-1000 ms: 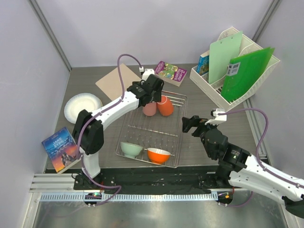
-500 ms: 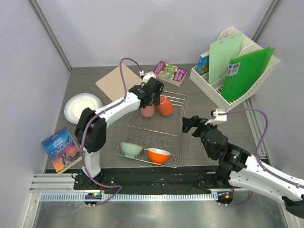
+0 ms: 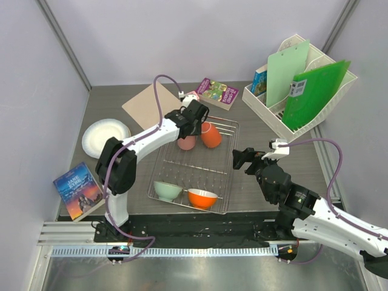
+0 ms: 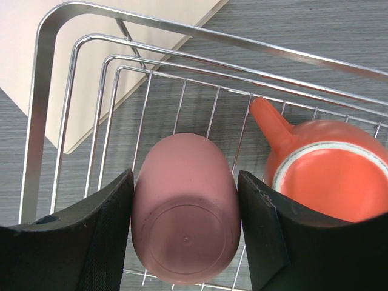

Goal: Unload the mixed dishes from the dish rack
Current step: Pick up the cup from the dish rack.

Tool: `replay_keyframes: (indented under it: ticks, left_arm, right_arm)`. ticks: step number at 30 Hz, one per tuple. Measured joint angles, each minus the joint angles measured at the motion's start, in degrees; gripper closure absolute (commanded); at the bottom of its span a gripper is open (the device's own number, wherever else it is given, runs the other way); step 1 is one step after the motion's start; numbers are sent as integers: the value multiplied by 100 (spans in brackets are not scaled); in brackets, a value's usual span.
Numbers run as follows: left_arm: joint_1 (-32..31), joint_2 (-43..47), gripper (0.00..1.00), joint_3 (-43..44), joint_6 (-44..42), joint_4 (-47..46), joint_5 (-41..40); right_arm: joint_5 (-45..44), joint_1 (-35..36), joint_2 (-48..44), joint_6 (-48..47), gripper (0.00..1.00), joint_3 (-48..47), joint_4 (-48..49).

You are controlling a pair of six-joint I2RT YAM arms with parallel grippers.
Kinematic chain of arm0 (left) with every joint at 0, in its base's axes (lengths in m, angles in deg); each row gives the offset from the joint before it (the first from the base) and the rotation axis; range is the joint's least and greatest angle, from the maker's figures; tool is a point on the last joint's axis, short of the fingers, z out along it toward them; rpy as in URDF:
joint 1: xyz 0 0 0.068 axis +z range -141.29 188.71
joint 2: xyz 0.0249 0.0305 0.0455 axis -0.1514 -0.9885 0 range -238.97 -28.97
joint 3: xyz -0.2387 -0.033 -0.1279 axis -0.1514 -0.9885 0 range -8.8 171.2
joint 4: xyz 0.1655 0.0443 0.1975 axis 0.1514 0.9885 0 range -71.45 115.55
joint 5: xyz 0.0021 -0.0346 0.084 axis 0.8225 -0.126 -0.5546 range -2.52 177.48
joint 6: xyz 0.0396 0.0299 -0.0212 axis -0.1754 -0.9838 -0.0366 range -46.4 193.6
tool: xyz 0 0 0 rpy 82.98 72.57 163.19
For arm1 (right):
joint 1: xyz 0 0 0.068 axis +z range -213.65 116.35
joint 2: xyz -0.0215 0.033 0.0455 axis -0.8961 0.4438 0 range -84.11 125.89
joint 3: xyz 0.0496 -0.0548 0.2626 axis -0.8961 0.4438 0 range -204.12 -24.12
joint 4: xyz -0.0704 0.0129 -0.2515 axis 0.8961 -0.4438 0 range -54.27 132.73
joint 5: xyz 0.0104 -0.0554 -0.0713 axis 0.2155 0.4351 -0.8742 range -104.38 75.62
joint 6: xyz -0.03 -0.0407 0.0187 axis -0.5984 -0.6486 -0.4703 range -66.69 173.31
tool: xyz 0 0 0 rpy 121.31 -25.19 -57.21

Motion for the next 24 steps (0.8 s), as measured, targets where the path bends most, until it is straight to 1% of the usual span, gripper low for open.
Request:
replay_keyframes:
  ticks: [1,3,4,11,16,18,21,23,24]
  left_arm:
    - [0,13,89,0,-20,13,-9]
    - [4,48,99,0,-76,68,-15]
    - [4,92,100,0,-109,122,-22]
    - [7,649,100,203,-286,455,-59]
    - [11,1460,100,365,-415,487,-216]
    - [39,1869,100,365,-422,461,-107]
    - [203,2702,100,48,-271,13,496]
    - [435,3364,100,-479,-44,-535,1078]
    - [621,3700,100,-796,153,-841,1519]
  right_arm:
    - [0,0,2,0,0,0,0]
    - [0,0,2,0,0,0,0]
    - [0,0,2,0,0,0,0]
    - [4,0,79,-13,0,0,0]
    - [11,0,203,-33,0,-9,2]
    - [63,0,289,-48,0,-50,2]
    - [201,0,466,-133,0,-188,24]
    - [308,0,577,-188,0,-291,74]
    - [352,0,603,-214,1,-326,111]
